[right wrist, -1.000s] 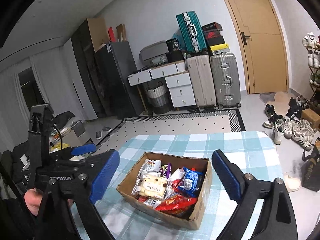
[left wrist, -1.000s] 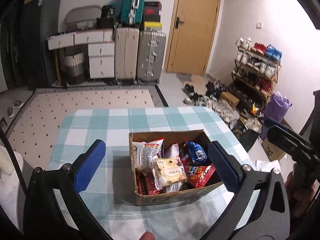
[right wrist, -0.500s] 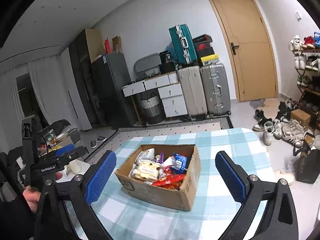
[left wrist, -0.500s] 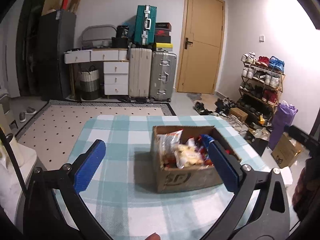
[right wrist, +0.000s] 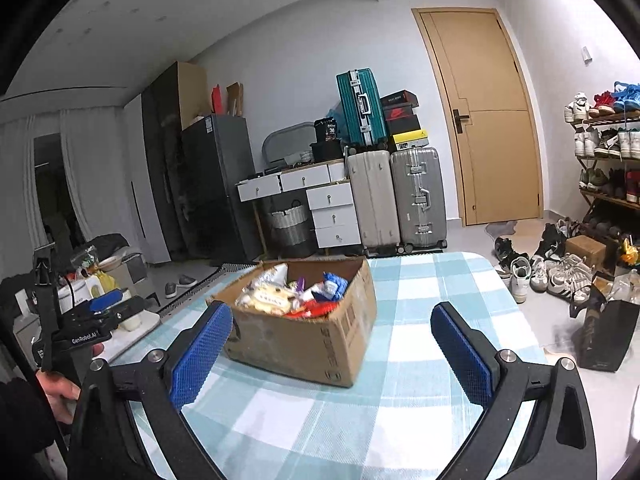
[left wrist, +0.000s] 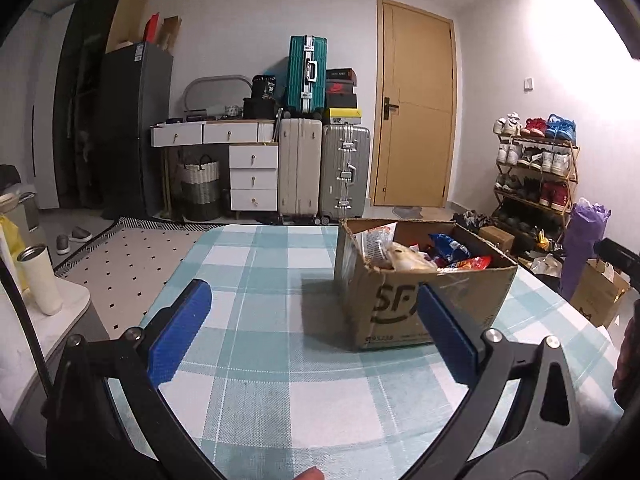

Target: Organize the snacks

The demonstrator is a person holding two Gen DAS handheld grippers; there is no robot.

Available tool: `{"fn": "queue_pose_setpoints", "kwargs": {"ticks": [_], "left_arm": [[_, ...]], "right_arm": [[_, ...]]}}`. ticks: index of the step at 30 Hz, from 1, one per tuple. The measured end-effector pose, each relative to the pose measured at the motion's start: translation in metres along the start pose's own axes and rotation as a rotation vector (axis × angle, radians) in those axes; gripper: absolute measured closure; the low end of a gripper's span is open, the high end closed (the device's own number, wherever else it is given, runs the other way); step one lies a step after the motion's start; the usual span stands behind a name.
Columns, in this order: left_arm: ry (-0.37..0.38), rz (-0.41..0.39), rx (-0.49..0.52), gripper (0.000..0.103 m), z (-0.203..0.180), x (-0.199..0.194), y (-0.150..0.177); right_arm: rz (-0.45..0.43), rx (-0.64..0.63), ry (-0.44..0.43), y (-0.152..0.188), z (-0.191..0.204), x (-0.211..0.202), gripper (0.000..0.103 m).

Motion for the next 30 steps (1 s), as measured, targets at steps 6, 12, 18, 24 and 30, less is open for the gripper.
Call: {"fn": "queue_pose_setpoints", "kwargs": {"ticks": [6,12,18,24,30], "left_arm": [[-0.028,-0.03,0.014,0.001,0.002,0.014,0.014],[-0.039,-0.008,-0.011,0.001,0.009,0.029,0.018],[-0.05,0.01,0.018,0.001,0.004,0.038,0.021],[-0.048,-0.001,0.029,0.001,0.0,0.037,0.02],[-0.054,-0.005,0.035,0.001,-0.001,0.038,0.019]], "right_arm": [[-0.003,-0.021,0.038,0.022,-0.007,0.004,0.002],[-0.018,-0.027,0.066,0.036,-0.014,0.011,0.002],[0.022,-0.054,0.084,0.04,-0.012,0.024,0.002],[0.028,-0.114,0.123,0.042,-0.003,0.03,0.001],[0.032,-0.129,0.128,0.044,-0.001,0.034,0.0]]}}
Point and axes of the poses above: each gripper's, at about its wrist camera, not at the fingertips, and x roughly the way its jaws point, z to its left, y to its underside, the point moved 7 cm from there along x, roughly the way its jaws point, and after that the axes turned 7 degrees about z, right-handed, at the moved point
